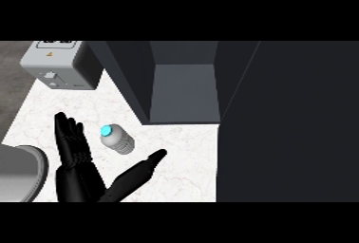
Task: Pick up the bottled water, place it into the cabinet and close the cabinet
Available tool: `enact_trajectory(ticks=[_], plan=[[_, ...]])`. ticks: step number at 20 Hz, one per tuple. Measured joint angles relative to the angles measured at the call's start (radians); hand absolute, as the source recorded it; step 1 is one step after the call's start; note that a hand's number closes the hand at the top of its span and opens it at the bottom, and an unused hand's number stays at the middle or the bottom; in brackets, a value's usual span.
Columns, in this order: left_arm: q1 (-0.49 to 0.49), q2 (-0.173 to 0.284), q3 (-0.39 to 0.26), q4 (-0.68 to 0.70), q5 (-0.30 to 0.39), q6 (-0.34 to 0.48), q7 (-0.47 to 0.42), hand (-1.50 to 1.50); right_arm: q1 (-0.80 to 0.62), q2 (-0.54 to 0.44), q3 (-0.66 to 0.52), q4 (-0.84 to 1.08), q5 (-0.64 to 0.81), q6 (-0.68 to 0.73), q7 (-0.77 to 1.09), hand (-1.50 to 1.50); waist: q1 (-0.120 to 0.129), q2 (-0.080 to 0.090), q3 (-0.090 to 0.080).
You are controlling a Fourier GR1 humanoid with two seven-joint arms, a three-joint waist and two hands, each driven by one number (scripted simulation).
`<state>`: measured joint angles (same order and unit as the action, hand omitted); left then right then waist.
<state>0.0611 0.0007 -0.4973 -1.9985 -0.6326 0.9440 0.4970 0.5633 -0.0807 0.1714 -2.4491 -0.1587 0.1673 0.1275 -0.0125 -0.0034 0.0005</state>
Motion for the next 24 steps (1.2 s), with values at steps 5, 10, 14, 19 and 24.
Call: enact_trajectory(ticks=[5, 10, 14, 19, 24], plan=[[0.045, 0.010, 0.002, 0.030, 0.027, 0.052, -0.045, -1.50, 0.051, 0.005, 0.014, -0.011, 0.006, 0.011, -0.028, -1.50, 0.002, 0.000, -0.001], [0.059, 0.021, 0.055, 0.094, 0.104, 0.084, -0.120, -1.50, 0.111, -0.006, -0.003, -0.025, 0.005, 0.035, -0.067, -1.50, -0.001, 0.000, -0.001], [0.046, 0.045, 0.110, 0.179, 0.280, 0.103, -0.245, -1.50, 0.164, -0.006, -0.004, -0.022, 0.013, 0.068, -0.127, -1.50, -0.005, 0.001, -0.002], [0.041, 0.034, 0.179, 0.279, 0.464, 0.083, -0.421, -1.50, 0.256, 0.005, 0.051, -0.029, 0.028, 0.088, -0.191, -1.50, -0.010, -0.001, -0.003], [0.031, 0.012, 0.273, 0.412, 0.660, 0.022, -0.641, -1.50, 0.300, -0.008, 0.033, -0.030, 0.035, 0.111, -0.243, -1.50, -0.007, 0.001, -0.004]])
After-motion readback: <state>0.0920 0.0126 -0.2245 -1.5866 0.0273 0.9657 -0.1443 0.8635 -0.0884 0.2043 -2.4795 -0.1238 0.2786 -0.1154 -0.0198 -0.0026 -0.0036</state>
